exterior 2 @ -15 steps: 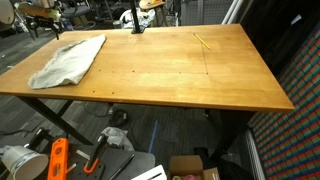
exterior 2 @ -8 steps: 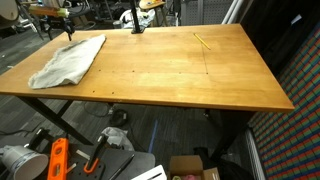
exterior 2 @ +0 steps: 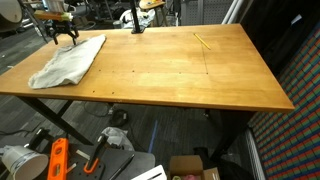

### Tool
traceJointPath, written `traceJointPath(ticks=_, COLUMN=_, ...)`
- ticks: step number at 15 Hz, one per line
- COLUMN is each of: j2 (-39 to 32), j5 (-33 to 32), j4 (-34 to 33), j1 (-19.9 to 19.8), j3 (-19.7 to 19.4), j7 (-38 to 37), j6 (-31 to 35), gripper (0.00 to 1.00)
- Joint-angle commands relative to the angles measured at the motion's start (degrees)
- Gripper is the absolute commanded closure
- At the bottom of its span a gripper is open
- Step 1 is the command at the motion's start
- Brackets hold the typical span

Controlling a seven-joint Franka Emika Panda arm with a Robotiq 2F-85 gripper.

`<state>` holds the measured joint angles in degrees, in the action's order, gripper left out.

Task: Fold the white towel on the table in half.

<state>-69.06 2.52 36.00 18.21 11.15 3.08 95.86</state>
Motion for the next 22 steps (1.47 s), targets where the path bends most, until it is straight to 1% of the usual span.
traceJointPath(ticks=1, j2=0.17, j5=-0.48, j4=-0.32, j1=0.17, j3=-0.61, j7=-0.45, j6=-1.82, gripper=0.0)
traceJointPath(ticks=5, j2=0.59, j5=0.89, j4=0.7, j1=0.03, j3=0.78, j7=0.39, j6=-5.05, gripper=0.0)
traceJointPath(ticks=9, j2=0.85, j5=1.34, j4=0.22, j1=0.29, j3=1.93, j7=-0.28, j6=-5.71, gripper=0.0)
traceJointPath(ticks=12, j2=0.4, j5=2.64, j4=-0.08, j1=-0.47, j3=3.4, j7=-0.11, j6=-7.39, gripper=0.0)
traceJointPath(ticks=13, j2=0.03, j5=4.04, j4=-0.14, j1=-1.01, j3=4.59, j7=0.75, j6=-7.15, gripper=0.0)
traceJointPath(ticks=16, j2=-0.91, j5=8.69, j4=-0.21, j1=-2.0, j3=8.1, j7=2.94, j6=-3.63, gripper=0.0)
traceJointPath(ticks=17, j2=-0.95, j5=10.35, j4=0.04, j1=-2.4, j3=9.5, j7=3.97, j6=-4.69, gripper=0.0)
traceJointPath(ticks=18, j2=-1.18, j5=11.91, j4=0.17, j1=-2.65, j3=10.61, j7=4.47, j6=-4.16, gripper=0.0)
traceJointPath(ticks=20, j2=-1.51, j5=13.52, j4=0.03, j1=-2.56, j3=11.67, j7=4.68, j6=-3.24, gripper=0.0)
traceJointPath(ticks=22, j2=-1.35, j5=13.47, j4=-0.23, j1=-2.12, j3=11.38, j7=4.15, j6=-1.49, gripper=0.0)
